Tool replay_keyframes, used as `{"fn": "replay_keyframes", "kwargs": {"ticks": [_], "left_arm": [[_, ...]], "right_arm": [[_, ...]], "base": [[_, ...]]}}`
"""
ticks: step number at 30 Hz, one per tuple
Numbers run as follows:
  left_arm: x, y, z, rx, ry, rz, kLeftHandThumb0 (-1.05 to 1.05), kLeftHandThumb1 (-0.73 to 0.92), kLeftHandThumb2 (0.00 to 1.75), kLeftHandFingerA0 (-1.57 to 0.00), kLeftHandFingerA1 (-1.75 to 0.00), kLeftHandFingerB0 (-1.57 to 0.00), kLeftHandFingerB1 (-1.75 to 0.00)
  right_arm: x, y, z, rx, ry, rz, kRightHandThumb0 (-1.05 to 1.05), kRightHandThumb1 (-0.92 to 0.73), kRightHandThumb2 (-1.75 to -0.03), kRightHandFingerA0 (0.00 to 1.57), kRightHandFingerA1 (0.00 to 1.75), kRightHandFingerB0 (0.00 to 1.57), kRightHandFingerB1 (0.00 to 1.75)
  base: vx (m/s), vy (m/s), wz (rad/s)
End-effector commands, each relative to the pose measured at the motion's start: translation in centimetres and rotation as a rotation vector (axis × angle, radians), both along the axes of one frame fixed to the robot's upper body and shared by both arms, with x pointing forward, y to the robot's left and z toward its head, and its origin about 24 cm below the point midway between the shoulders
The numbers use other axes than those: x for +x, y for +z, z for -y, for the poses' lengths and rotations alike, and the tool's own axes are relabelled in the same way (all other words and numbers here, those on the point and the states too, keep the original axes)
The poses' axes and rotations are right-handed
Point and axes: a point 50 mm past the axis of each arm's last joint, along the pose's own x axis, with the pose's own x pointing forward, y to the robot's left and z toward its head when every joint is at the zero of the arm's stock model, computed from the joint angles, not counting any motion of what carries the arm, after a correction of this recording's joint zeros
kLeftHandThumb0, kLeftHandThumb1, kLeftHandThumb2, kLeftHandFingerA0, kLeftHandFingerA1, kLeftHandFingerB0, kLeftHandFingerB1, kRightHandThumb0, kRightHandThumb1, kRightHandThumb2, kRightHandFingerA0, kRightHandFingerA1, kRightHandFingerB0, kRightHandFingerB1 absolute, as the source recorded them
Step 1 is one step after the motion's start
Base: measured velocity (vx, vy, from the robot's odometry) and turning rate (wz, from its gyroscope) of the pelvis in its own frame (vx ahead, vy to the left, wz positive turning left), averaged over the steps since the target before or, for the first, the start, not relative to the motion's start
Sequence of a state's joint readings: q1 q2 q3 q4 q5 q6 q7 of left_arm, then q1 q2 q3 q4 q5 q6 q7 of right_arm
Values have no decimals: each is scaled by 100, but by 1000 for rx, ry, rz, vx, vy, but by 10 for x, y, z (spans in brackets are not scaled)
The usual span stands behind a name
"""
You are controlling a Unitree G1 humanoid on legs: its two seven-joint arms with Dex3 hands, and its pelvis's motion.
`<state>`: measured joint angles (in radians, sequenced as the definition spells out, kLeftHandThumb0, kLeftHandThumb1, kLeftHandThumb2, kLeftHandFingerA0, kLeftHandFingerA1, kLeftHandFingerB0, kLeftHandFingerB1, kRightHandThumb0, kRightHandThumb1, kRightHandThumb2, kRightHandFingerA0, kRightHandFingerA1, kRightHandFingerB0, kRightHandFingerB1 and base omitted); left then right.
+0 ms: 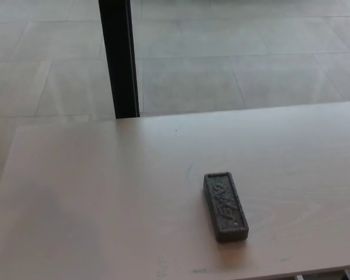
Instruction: The robot uses its right hand to hold the eraser kept in the middle of the desk and use it to wipe the desk by swiping its surface twice
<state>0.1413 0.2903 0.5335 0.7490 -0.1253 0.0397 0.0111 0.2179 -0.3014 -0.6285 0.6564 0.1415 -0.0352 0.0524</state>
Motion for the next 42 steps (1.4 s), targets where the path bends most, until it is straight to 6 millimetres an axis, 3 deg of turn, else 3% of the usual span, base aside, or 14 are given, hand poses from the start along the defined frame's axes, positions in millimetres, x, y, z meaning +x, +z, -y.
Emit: {"fn": "replay_keyframes", "kwargs": {"ticks": [1,4,5,6,10,13,14,19,22,23,25,26,29,42], "left_arm": [[0,15,-18,-15,127,108,-48,69,63,-57,-85,-53,-71],[-2,16,-18,1,118,98,-46,72,62,-58,-82,-53,-70],[-2,15,-19,-6,119,99,-46,51,98,-62,-81,-48,-71],[-2,15,-19,-4,126,90,-46,71,62,-59,-86,-52,-70],[0,16,-17,-17,131,111,-46,52,99,-62,-83,-46,-70],[-1,15,-17,-4,114,99,-46,53,99,-60,-80,-44,-68],[-2,14,-17,-4,114,93,-48,72,62,-58,-85,-51,-69],[0,15,-15,-16,131,101,-49,71,63,-57,-88,-52,-72],[0,15,-15,-12,121,97,-48,71,63,-58,-89,-53,-73],[0,14,-14,-22,104,109,-49,53,100,-59,-81,-43,-68],[-1,13,-14,-23,97,104,-49,53,99,-60,-82,-46,-70],[-1,13,-14,-27,130,104,-47,72,62,-58,-88,-53,-72],[-1,14,-12,-14,105,91,-47,73,62,-58,-87,-54,-72],[0,11,-11,-38,119,103,-47,53,99,-60,-82,-48,-72]], "right_arm": [[46,88,51,-63,-234,430,-39,-81,-64,83,84,57,46],[82,133,58,-71,-270,594,-37,-88,-67,89,119,65,48],[96,150,58,-80,-260,665,-31,-85,-67,91,135,72,56],[121,183,52,-102,-213,748,-26,-86,-67,82,167,71,76],[150,224,38,-95,-146,894,-33,-79,-71,83,175,62,125],[179,267,7,-99,-42,1041,-30,-56,-100,126,173,80,136],[192,282,-10,-105,31,1072,-24,-54,-107,127,175,79,139],[223,306,-62,-106,306,1124,-29,-66,-95,98,175,71,150],[232,307,-80,-70,394,1128,-31,-69,-88,98,175,62,161],[243,306,-116,-36,536,1113,-41,-53,-108,121,137,88,117],[247,303,-135,-36,591,1089,-33,-55,-104,98,175,75,143],[252,296,-164,-38,679,1055,-33,-54,-109,101,175,76,147],[257,277,-201,-6,804,1005,-33,-63,-96,99,175,77,146],[263,183,-261,16,1008,701,-31,-63,-101,100,175,77,142]], "base": [[0,0,0],[0,0,0],[0,0,0],[0,0,0],[0,0,0],[0,0,0],[0,0,0],[0,0,0],[0,0,0],[0,0,0],[0,0,0],[0,0,0],[0,0,0],[0,0,0]]}}
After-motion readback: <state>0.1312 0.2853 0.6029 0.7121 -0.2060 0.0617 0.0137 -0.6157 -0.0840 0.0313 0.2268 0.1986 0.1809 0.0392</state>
